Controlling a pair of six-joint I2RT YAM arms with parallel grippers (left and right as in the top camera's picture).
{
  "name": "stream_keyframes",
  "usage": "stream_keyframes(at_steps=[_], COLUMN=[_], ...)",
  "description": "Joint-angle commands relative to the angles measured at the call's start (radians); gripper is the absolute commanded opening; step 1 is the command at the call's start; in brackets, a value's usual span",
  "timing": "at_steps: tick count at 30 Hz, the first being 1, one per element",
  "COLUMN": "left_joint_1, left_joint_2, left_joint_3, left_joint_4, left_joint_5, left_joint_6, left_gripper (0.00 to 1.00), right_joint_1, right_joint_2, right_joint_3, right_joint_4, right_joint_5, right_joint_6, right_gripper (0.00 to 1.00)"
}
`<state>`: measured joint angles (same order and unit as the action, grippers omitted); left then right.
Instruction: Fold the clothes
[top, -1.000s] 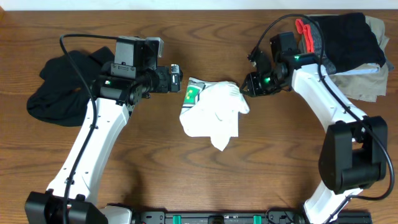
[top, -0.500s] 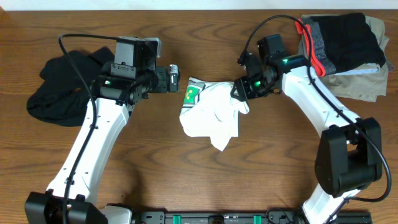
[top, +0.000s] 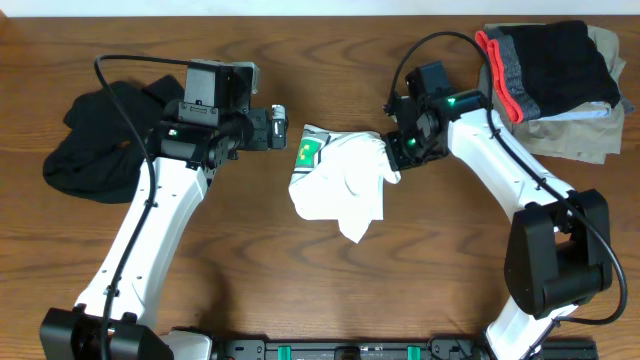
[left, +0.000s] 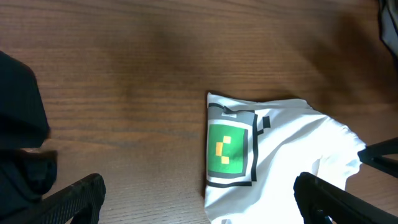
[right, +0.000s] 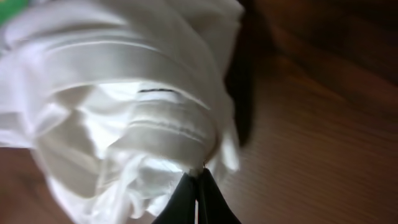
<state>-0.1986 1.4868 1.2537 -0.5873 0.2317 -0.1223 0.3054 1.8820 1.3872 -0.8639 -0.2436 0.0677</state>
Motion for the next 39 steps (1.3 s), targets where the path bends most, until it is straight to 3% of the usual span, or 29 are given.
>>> stream_keyframes(at_steps=[1, 8, 10, 11, 16, 24, 32, 39], left_joint_1=[0.004, 0.004, 0.004, 0.004, 0.004, 0.032, 0.165, 0.232], left_joint_2=[0.004, 0.004, 0.004, 0.004, 0.006, 0.007, 0.007, 0.007], left_joint_3=[0.010, 0.010, 0.010, 0.010, 0.010, 0.010, 0.010, 0.010], left_joint_4=[-0.003, -0.003, -0.003, -0.003, -0.003, -0.003, -0.007, -0.007], left_joint_5=[-0.024, -0.043, -0.043, -0.043, -0.047, -0.148, -0.146, -0.146], left_joint_6=[0.025, 0.026, 0.036, 0.036, 0.043, 0.043, 0.039, 0.039], left_gripper=[0.98, 0.98, 0.98, 0.98, 0.98, 0.98, 0.98, 0.98], right_joint_1=[-0.021, -0.081, -0.097, -0.103, -0.109, 0.005, 0.142, 0.219], right_joint_2=[-0.009, 0.010, 0.010, 0.010, 0.004, -0.051, -0.047, -0.047], right_joint_3=[-0.058, -0.108, -0.105, -0.100, -0.024, 0.111, 0.029, -0.053], right_joint_4=[0.021, 0.096, 0.134, 0.149, 0.128, -0.035, -0.055, -0.007], right_joint_5=[0.061, 0.064, 0.063, 0.060, -0.011, -0.103, -0.075, -0.073], right_joint_6=[0.030, 0.024, 0.010, 0.002, -0.042, -0.273, -0.427, -0.537], right_gripper=[0.01, 0.02, 0.15, 0.26, 0.48, 0.52, 0.44, 0.44])
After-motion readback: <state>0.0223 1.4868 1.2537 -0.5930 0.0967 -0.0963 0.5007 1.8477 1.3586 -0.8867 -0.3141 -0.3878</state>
